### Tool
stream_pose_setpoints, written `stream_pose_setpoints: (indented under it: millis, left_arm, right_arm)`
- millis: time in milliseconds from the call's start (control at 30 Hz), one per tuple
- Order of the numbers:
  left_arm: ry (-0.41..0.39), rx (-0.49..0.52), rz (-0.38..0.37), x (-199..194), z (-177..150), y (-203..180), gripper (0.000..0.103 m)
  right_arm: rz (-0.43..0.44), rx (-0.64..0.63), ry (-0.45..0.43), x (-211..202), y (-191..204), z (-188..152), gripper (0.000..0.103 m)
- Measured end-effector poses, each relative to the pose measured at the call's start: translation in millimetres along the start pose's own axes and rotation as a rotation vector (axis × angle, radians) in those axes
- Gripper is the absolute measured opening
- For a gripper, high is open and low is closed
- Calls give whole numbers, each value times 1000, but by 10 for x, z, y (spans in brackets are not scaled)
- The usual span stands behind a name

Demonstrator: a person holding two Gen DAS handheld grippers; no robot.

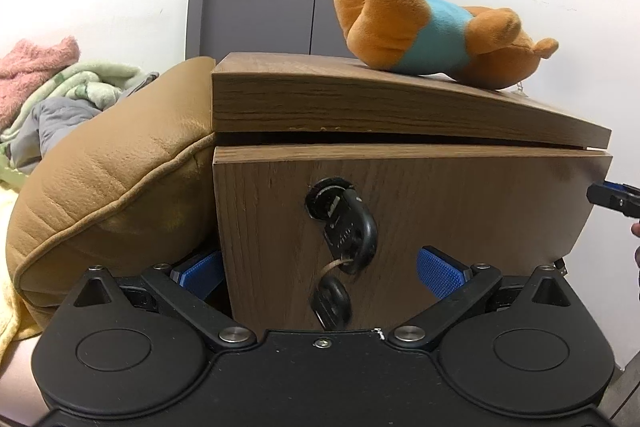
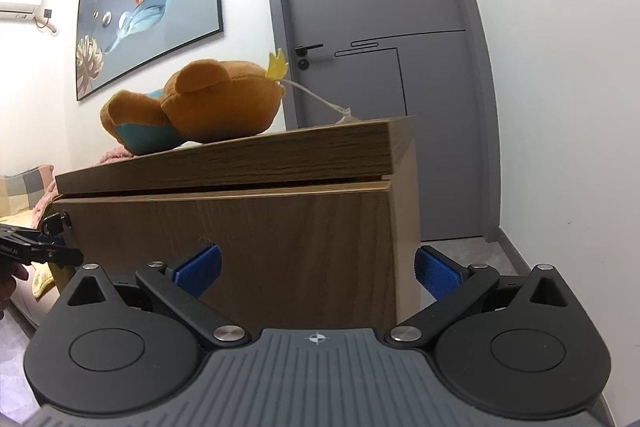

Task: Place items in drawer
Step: 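Move the left tool to the drawer front at the key lock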

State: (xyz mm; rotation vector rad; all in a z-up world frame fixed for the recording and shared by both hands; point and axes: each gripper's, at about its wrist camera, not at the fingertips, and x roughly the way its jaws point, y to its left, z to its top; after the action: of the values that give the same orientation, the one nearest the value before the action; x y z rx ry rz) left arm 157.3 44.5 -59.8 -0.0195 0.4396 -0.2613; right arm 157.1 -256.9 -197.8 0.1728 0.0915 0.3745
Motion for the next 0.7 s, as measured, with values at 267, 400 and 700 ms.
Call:
stream_pose_setpoints:
  millis: [267,400,700]
  left_arm:
    - [6,35,-12,27,29,4,101]
    - [5,43,-23,35,34,20,101]
    - [4,65,-31,71,29,11,100]
  right_arm:
    - [1,-4,3,80,50,-7,103]
    - [-1,15,-7,98,43,10,103]
    - [13,-9,-6,144,37,6,103]
